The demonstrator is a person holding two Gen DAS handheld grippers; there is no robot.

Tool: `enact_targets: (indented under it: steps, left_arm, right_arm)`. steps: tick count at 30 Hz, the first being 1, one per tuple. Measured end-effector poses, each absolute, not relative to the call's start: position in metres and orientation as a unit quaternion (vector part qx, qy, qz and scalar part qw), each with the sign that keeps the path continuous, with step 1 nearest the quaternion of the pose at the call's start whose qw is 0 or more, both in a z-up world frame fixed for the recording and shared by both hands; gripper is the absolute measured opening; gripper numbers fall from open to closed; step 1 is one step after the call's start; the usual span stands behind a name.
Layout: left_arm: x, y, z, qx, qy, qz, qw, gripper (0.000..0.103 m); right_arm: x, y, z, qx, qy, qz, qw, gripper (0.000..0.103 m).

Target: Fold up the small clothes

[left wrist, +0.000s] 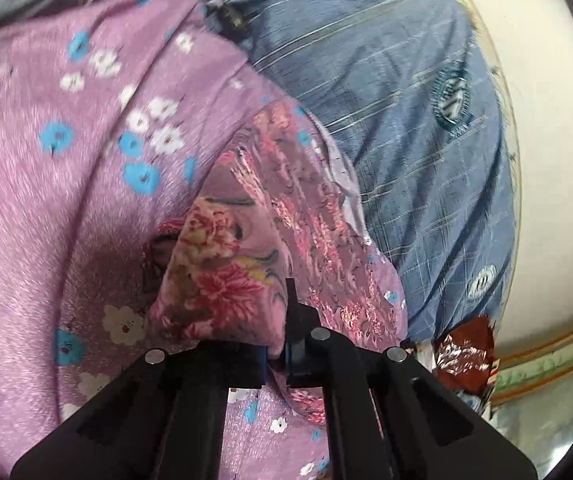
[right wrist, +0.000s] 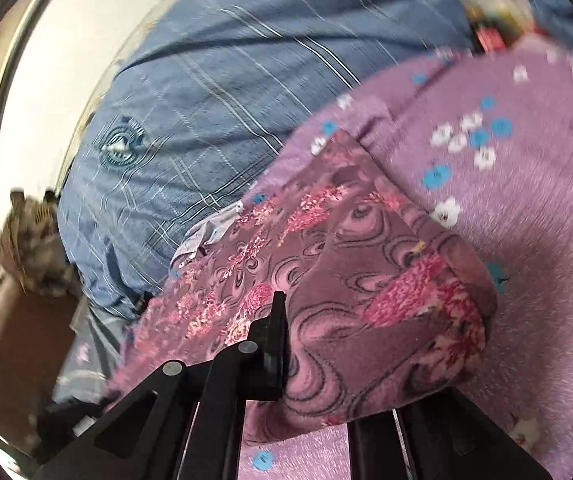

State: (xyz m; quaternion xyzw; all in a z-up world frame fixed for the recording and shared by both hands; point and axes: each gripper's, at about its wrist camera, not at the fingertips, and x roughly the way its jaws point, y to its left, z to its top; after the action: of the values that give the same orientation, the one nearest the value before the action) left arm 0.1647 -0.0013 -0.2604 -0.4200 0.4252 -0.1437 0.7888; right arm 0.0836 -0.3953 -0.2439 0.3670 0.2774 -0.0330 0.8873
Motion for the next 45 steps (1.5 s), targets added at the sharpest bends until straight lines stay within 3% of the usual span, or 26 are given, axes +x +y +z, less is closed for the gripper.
enact_targets:
  steps: [5,9,13,15,16,18,20,22,25,27,31,34,39,41,43,45]
  left_arm:
    - [0.144,0.006,-0.238,-0.394,0.419,-0.163,0.802,0.003]
    - [0.118,0.014,-0.23,-0.362,0.43,-0.175,0.808,0.003]
    - [0.106,0.015,-0.259,-0.339,0.468,-0.161,0.8,0.004]
    - [0.109,0.015,-0.286,-0.349,0.506,-0.14,0.776,0.006]
    - [0.11,0.016,-0.299,-0.366,0.519,-0.139,0.76,0.008]
    - [0.11,0.023,-0.315,-0.393,0.533,-0.125,0.739,0.026]
    - [0.111,0.031,-0.317,-0.431,0.522,-0.133,0.724,0.038]
    - [0.113,0.036,-0.31,-0.435,0.502,-0.136,0.735,0.04]
    - [0.116,0.04,-0.296,-0.427,0.462,-0.148,0.763,0.04]
    - [0.121,0.035,-0.293,-0.409,0.456,-0.149,0.776,0.039]
    - [0.129,0.03,-0.301,-0.408,0.464,-0.152,0.772,0.022]
    - [0.135,0.033,-0.302,-0.411,0.465,-0.153,0.769,0.016]
    - [0.136,0.031,-0.303,-0.41,0.471,-0.167,0.763,0.019]
    - [0.138,0.031,-0.306,-0.421,0.47,-0.172,0.757,0.028]
    - [0.139,0.03,-0.308,-0.426,0.464,-0.176,0.757,0.028]
    - [0.14,0.026,-0.303,-0.407,0.46,-0.178,0.769,0.021]
  right_arm:
    - [0.049,-0.369,-0.215,0.278,0.239,-0.044,0.929,0.007]
    - [0.024,-0.366,-0.206,0.275,0.232,-0.046,0.932,0.007]
    - [0.022,-0.367,-0.237,0.296,0.316,-0.054,0.9,0.008]
    - [0.029,-0.371,-0.257,0.312,0.38,-0.063,0.869,0.016]
    - [0.028,-0.375,-0.266,0.333,0.398,-0.066,0.852,0.019]
    - [0.016,-0.382,-0.268,0.367,0.391,-0.062,0.842,0.033]
    - [-0.002,-0.384,-0.259,0.383,0.37,-0.053,0.845,0.038]
    - [-0.019,-0.382,-0.25,0.388,0.36,-0.043,0.848,0.039]
    - [-0.031,-0.37,-0.236,0.364,0.363,-0.036,0.857,0.038]
    - [-0.026,-0.357,-0.224,0.341,0.361,-0.024,0.868,0.032]
    - [0.015,-0.332,-0.214,0.315,0.361,-0.001,0.878,0.025]
    - [0.048,-0.314,-0.213,0.311,0.371,0.012,0.875,0.019]
    - [0.061,-0.298,-0.18,0.341,0.328,0.018,0.881,0.024]
    - [0.062,-0.283,-0.163,0.302,0.306,0.029,0.902,0.024]
    - [0.078,-0.266,-0.167,0.262,0.325,0.043,0.908,0.022]
    - [0.104,-0.258,-0.195,0.252,0.37,0.031,0.893,0.017]
